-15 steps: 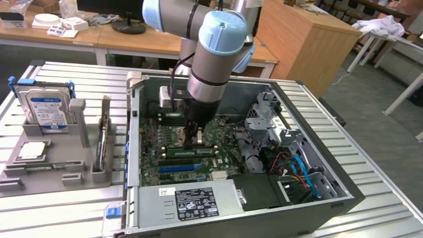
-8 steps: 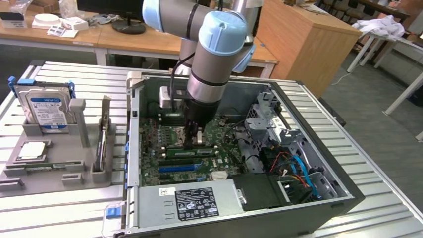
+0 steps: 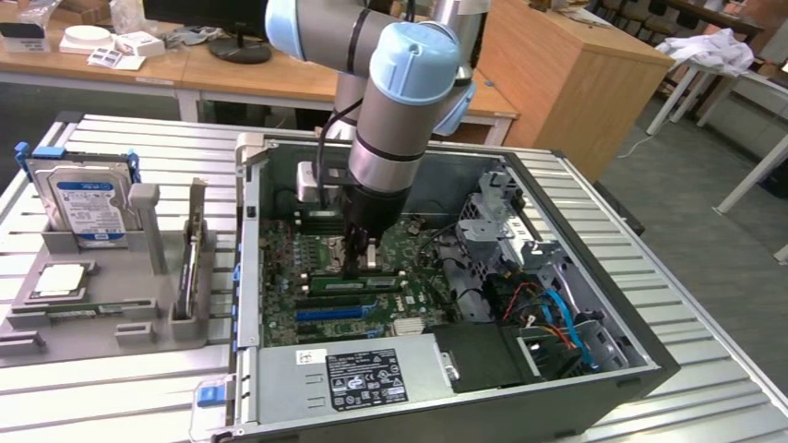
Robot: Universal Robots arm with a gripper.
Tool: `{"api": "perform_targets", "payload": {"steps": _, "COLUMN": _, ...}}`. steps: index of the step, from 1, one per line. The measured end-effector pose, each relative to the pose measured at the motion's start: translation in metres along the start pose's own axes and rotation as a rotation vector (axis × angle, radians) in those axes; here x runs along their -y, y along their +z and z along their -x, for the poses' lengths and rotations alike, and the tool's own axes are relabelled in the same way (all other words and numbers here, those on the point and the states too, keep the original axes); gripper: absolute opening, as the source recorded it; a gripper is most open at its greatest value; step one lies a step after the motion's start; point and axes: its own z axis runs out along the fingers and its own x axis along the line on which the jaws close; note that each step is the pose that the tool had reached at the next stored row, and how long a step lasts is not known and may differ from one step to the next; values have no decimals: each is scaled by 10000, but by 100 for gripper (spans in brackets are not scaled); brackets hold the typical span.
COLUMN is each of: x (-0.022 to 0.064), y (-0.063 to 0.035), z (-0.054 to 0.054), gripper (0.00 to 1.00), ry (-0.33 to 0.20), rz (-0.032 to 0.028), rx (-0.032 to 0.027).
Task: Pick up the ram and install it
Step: 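Press down the ram until it locks into place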
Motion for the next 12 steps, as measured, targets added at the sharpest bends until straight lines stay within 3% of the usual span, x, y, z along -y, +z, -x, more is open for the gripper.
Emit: {"api": "perform_targets", "payload": {"steps": 12, "x": 1, "y": 17, "z": 0, "gripper": 11, "ry": 0, "rz": -2, "rx": 8}}
